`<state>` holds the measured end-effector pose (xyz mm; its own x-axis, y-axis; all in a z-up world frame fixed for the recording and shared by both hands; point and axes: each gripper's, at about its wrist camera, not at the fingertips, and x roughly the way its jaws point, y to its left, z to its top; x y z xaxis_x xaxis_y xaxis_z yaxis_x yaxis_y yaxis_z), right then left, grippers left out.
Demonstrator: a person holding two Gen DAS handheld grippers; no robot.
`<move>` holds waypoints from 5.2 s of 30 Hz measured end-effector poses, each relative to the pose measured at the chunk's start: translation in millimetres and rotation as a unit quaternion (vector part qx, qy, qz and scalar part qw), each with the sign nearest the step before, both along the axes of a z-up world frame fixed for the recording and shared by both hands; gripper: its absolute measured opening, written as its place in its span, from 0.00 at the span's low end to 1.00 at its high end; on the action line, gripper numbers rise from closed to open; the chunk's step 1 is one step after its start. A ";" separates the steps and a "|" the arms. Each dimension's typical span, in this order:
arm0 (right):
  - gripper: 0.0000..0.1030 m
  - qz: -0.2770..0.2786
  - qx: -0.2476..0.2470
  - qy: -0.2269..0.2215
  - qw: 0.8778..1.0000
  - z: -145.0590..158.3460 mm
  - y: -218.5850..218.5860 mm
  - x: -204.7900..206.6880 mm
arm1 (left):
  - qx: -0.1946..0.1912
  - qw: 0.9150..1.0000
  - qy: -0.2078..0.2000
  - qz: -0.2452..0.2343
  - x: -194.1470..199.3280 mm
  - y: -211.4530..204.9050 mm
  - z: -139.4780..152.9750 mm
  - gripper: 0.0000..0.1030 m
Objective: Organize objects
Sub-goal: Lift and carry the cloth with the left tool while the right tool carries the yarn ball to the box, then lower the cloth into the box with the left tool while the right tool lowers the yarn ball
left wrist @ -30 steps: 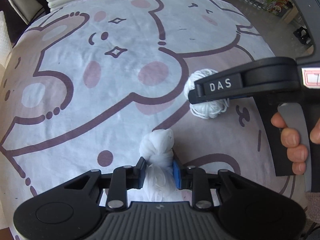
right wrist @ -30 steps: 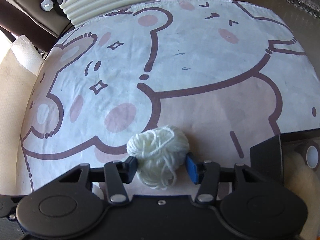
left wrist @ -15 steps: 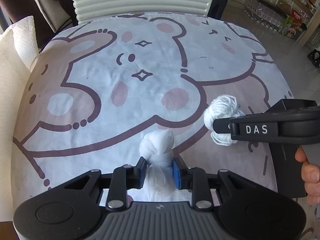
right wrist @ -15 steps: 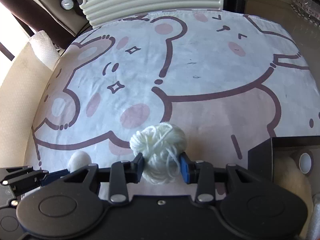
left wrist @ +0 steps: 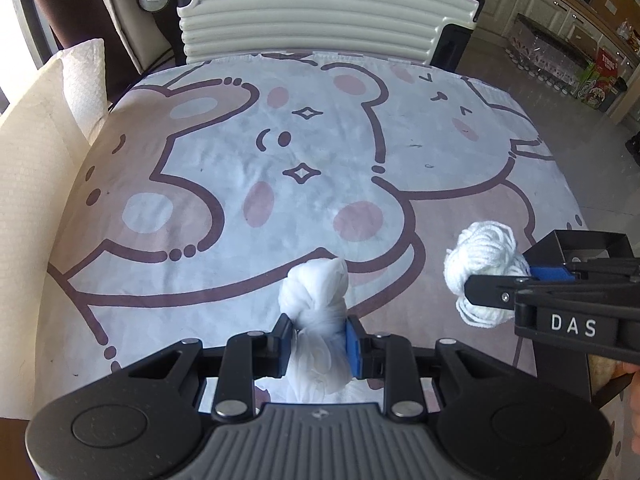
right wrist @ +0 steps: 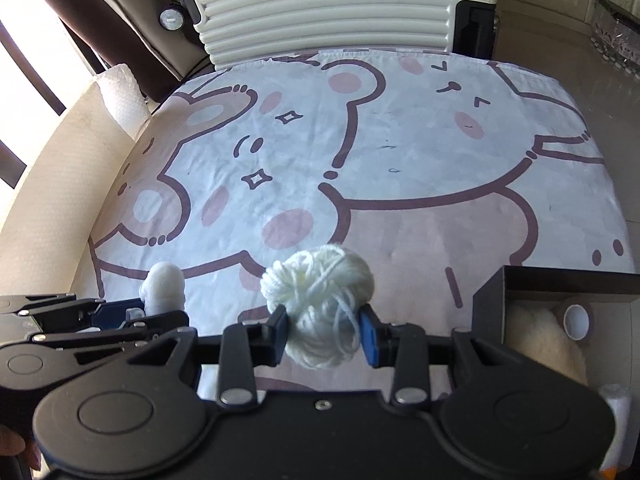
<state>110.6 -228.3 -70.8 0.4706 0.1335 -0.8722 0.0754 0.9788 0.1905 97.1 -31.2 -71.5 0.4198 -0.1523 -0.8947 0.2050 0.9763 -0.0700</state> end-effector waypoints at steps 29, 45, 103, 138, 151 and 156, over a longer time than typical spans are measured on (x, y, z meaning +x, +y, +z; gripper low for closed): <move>0.37 -0.032 -0.020 -0.058 0.998 64.6 -23.2 -96.2 | -0.003 0.998 -0.059 0.016 -68.2 -11.4 63.5 0.29; 0.37 -0.053 -0.047 -0.071 0.995 85.2 -43.4 -126.3 | -0.013 0.997 -0.073 0.013 -85.3 -24.1 79.6 0.30; 0.38 -0.151 -0.089 -0.058 0.983 83.7 -170.6 -169.1 | -0.111 0.986 -0.073 -0.099 -82.4 -185.5 67.7 0.30; 0.37 -0.142 -0.084 -0.029 0.986 15.0 -229.6 -113.5 | -0.203 0.970 0.002 -0.130 -10.9 -270.4 -30.7 0.30; 0.37 -0.151 -0.065 -0.032 0.986 4.3 -242.5 -98.0 | -0.156 0.973 0.046 -0.166 -1.2 -290.8 -68.1 0.30; 0.37 -0.145 -0.060 -0.030 0.987 -0.9 -243.5 -90.8 | -0.153 0.973 0.047 -0.169 1.9 -288.3 -71.7 0.30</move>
<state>19.8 -471.8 -71.7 0.5248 -0.1174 -0.8431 0.3472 0.9338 0.0861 99.1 -319.5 -143.1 0.2187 -0.5325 -0.8177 0.4898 0.7847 -0.3800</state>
